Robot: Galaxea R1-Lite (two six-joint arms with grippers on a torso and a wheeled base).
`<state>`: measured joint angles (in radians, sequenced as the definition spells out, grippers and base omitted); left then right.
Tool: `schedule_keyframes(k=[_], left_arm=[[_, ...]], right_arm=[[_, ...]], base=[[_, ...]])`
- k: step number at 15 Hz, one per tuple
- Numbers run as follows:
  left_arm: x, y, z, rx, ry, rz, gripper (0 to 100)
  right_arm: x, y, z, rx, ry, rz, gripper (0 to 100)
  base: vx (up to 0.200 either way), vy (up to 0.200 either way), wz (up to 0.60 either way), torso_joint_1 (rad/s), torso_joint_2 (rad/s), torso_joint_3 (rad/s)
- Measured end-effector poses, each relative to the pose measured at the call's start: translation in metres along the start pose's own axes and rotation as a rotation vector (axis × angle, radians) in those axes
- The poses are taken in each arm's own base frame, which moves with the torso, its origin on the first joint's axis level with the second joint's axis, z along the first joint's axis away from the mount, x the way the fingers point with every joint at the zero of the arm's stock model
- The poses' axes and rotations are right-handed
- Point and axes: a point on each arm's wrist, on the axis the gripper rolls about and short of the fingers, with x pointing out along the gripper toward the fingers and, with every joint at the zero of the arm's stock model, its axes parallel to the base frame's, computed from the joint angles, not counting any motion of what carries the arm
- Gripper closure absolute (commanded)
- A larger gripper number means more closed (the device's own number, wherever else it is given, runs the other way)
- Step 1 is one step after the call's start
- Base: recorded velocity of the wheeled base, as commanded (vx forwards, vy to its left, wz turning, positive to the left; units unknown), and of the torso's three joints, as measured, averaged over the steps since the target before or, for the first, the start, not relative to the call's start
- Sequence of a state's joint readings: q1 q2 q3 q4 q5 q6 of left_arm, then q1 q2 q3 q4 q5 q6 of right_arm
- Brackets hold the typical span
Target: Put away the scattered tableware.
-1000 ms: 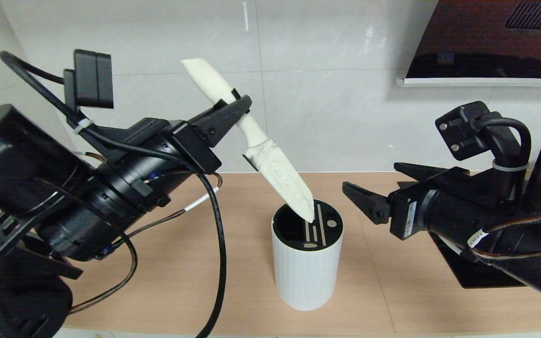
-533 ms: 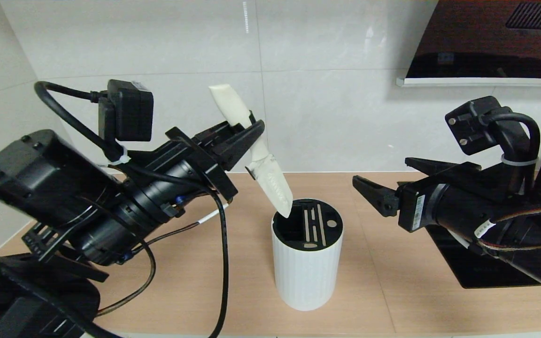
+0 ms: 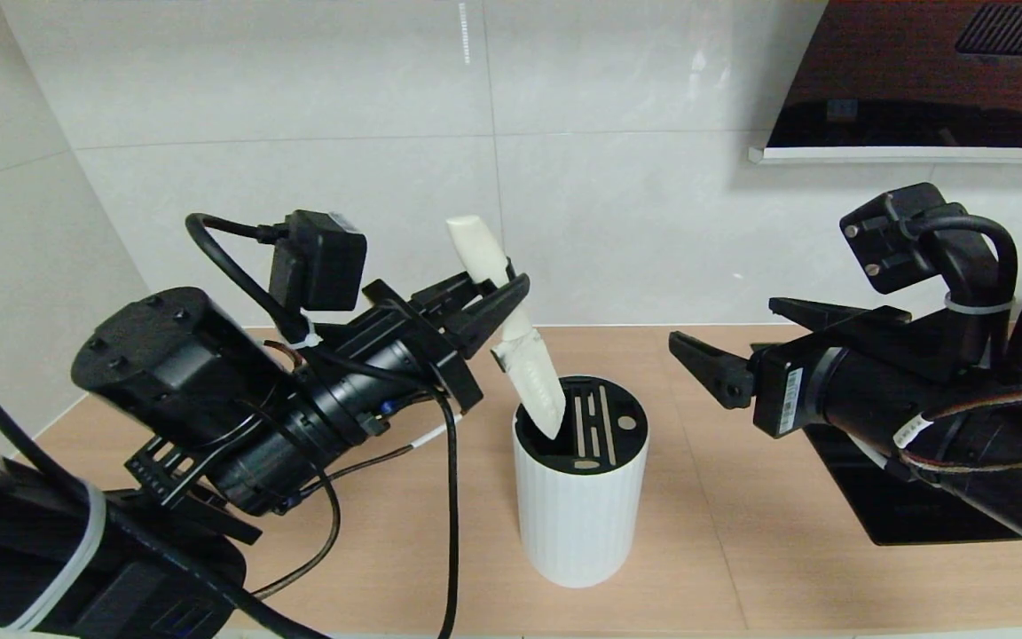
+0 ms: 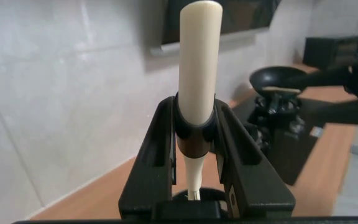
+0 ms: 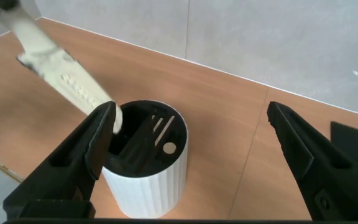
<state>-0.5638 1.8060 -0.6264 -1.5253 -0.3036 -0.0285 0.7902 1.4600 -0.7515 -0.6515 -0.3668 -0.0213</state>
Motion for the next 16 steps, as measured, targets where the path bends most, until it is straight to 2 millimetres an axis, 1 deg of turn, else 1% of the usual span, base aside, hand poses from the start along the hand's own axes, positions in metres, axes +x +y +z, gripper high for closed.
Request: schedule_keyframes(k=[6, 8, 12, 16], left_arm=[[0.001, -0.004, -0.027, -0.029, 0.082, -0.013, 100], [0.003, -0.005, -0.035, -0.032, 0.085, -0.016, 100], [0.008, -0.009, -0.067, -0.061, 0.159, -0.031, 100], [0.01, -0.011, -0.085, -0.079, 0.207, -0.035, 100]], right_arm=[[0.003, -0.001, -0.002, -0.004, 0.01, -0.011, 0], [0.004, -0.001, -0.003, -0.006, 0.013, -0.011, 0], [0.007, 0.0, -0.006, -0.009, 0.023, -0.01, 0], [0.009, 0.001, -0.008, -0.012, 0.032, -0.012, 0]], base=[[0.0, 0.0, 0.0, 0.0, 0.0, 0.0], [0.0, 0.0, 0.0, 0.0, 0.0, 0.0], [0.0, 0.0, 0.0, 0.0, 0.0, 0.0], [0.0, 0.0, 0.0, 0.0, 0.0, 0.0]])
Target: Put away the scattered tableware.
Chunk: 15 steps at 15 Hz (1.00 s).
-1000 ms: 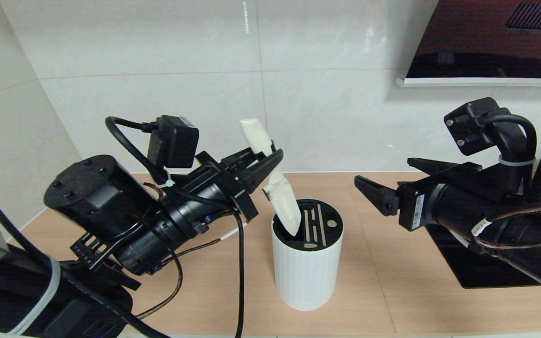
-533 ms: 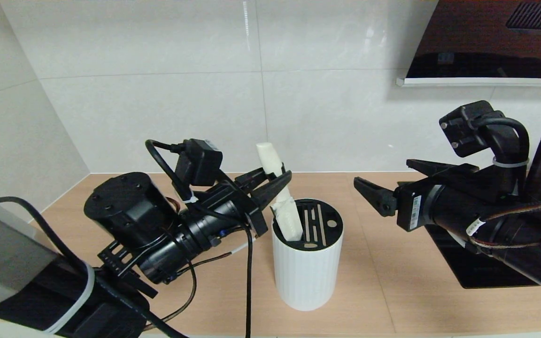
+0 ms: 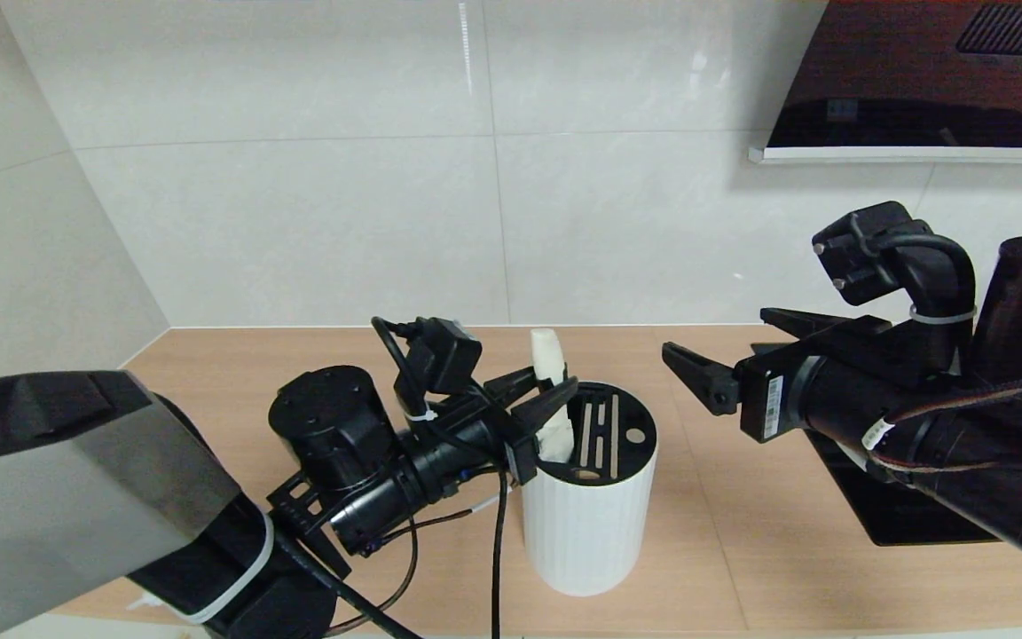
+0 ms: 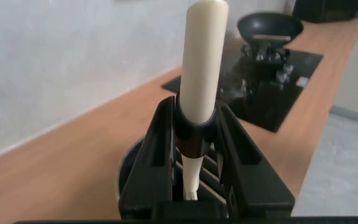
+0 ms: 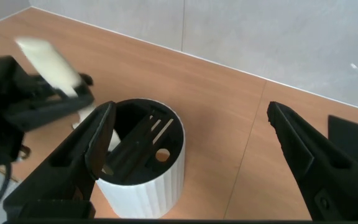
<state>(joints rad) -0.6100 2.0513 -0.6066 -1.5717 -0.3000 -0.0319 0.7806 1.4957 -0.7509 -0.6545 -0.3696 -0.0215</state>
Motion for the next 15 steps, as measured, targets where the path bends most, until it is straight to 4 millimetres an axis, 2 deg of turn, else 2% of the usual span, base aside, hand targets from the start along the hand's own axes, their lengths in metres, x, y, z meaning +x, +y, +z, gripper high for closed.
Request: schedule_keyframes(k=[5, 6, 15], left_arm=[[0.002, 0.0, -0.011, -0.014, 0.036, -0.002, 100], [0.002, 0.0, -0.013, -0.015, 0.04, -0.002, 0], [0.001, 0.0, -0.009, -0.015, 0.027, 0.004, 0]], right_arm=[[0.001, 0.001, -0.002, -0.003, 0.006, -0.001, 0], [0.001, 0.001, -0.002, -0.003, 0.008, -0.001, 0], [0.002, 0.001, -0.003, -0.005, 0.011, -0.002, 0]], base=[[0.0, 0.0, 0.0, 0.0, 0.0, 0.0], [0.0, 0.0, 0.0, 0.0, 0.0, 0.0], [0.0, 0.0, 0.0, 0.0, 0.0, 0.0]])
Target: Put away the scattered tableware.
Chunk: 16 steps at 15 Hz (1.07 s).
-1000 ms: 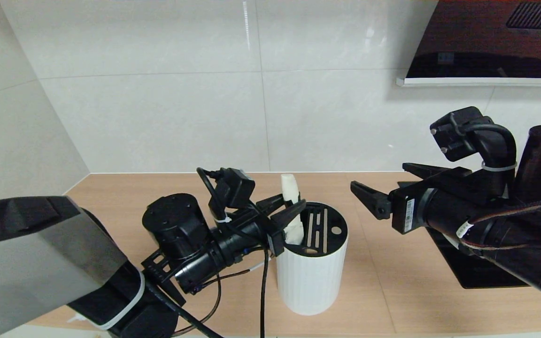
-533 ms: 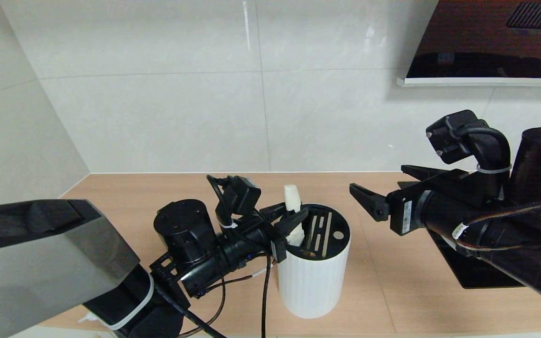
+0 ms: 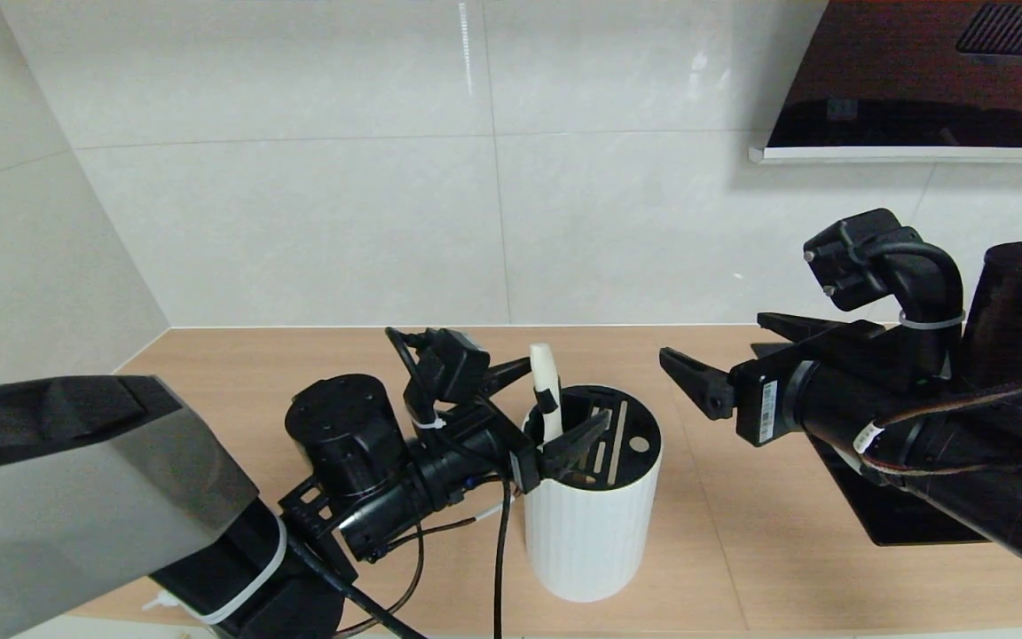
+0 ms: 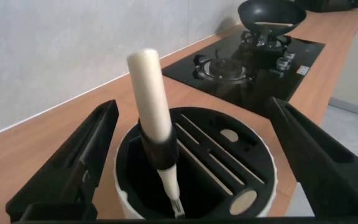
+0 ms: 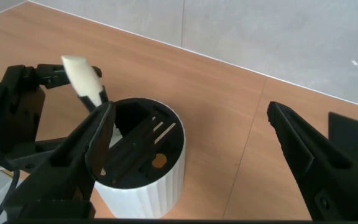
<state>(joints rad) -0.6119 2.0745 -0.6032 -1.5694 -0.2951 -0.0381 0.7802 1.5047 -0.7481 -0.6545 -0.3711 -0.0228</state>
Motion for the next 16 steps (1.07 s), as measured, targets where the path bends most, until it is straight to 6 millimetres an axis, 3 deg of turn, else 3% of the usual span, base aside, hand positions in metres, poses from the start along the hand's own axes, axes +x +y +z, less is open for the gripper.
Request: schedule_keyframes(k=[4, 9, 12, 16], left_arm=[[-0.003, -0.001, 0.01, -0.02, -0.026, 0.0, 0], [-0.041, -0.009, 0.078, -0.034, -0.198, 0.017, 0], [-0.077, -0.006, 0.115, -0.023, -0.239, 0.126, 0], [-0.138, -0.008, 0.142, -0.04, -0.147, 0.275, 0]], right_arm=[[0.0, 0.0, 0.0, 0.003, -0.002, -0.001, 0], [-0.003, -0.015, 0.004, 0.018, -0.018, -0.049, 0], [-0.026, -0.034, 0.016, 0.042, -0.078, -0.097, 0], [-0.081, -0.079, 0.013, 0.069, -0.154, -0.27, 0]], base=[[0.0, 0.0, 0.0, 0.0, 0.0, 0.0], [0.0, 0.0, 0.0, 0.0, 0.0, 0.0], [0.0, 0.0, 0.0, 0.0, 0.0, 0.0], [0.0, 0.0, 0.0, 0.0, 0.0, 0.0]])
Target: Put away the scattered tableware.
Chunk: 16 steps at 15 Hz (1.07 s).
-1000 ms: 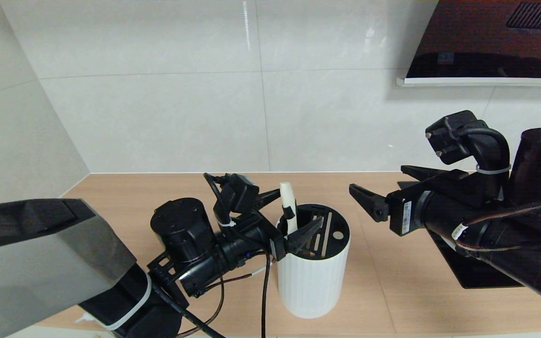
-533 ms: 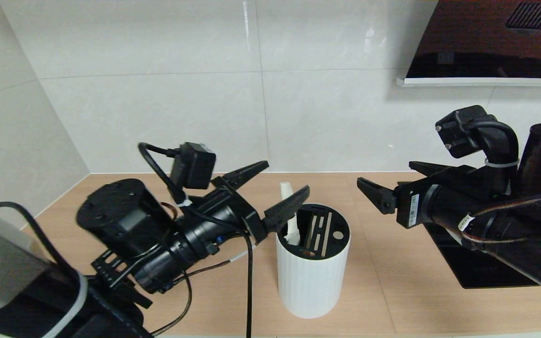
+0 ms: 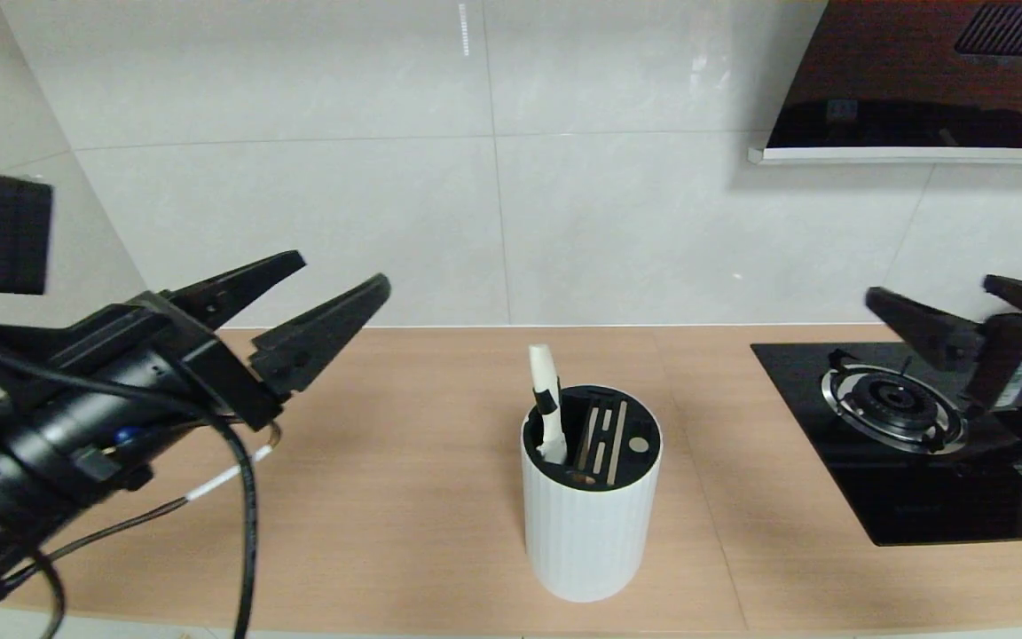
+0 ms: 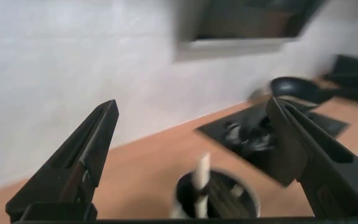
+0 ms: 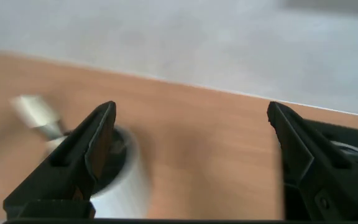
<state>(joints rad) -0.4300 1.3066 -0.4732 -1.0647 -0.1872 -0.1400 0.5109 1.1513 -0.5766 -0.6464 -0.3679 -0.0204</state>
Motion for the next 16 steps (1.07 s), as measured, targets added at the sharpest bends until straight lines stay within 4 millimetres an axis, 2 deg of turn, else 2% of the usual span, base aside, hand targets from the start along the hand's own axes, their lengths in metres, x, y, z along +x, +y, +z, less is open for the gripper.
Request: schedule_keyframes(k=[2, 4, 7, 10, 13, 16], left_arm=[[-0.035, -0.002, 0.015, -0.003, 0.044, 0.05, 0], [-0.075, -0.009, 0.029, 0.001, 0.052, 0.089, 0], [-0.135, -0.025, 0.037, 0.009, 0.048, 0.128, 0], [-0.187, -0.039, 0.029, 0.016, 0.041, 0.186, 0], [-0.229, -0.052, 0.017, 0.042, -0.023, 0.252, 0], [-0.246, -0.059, 0.011, 0.07, -0.108, 0.368, 0]], right_arm=[[-0.027, -0.028, 0.007, 0.012, -0.074, -0.104, 0], [-0.062, -0.044, 0.012, 0.007, -0.115, -0.163, 0], [-0.111, -0.054, -0.002, -0.047, -0.023, -0.192, 0], [-0.147, -0.058, -0.02, -0.065, -0.006, -0.208, 0], [-0.178, -0.059, -0.038, -0.085, -0.081, -0.267, 0], [-0.202, -0.059, -0.058, -0.09, -0.154, -0.397, 0]], base=[[0.0, 0.0, 0.0, 0.0, 0.0, 0.0], [0.0, 0.0, 0.0, 0.0, 0.0, 0.0], [0.0, 0.0, 0.0, 0.0, 0.0, 0.0], [0.0, 0.0, 0.0, 0.0, 0.0, 0.0], [0.0, 0.0, 0.0, 0.0, 0.0, 0.0], [0.0, 0.0, 0.0, 0.0, 0.0, 0.0]])
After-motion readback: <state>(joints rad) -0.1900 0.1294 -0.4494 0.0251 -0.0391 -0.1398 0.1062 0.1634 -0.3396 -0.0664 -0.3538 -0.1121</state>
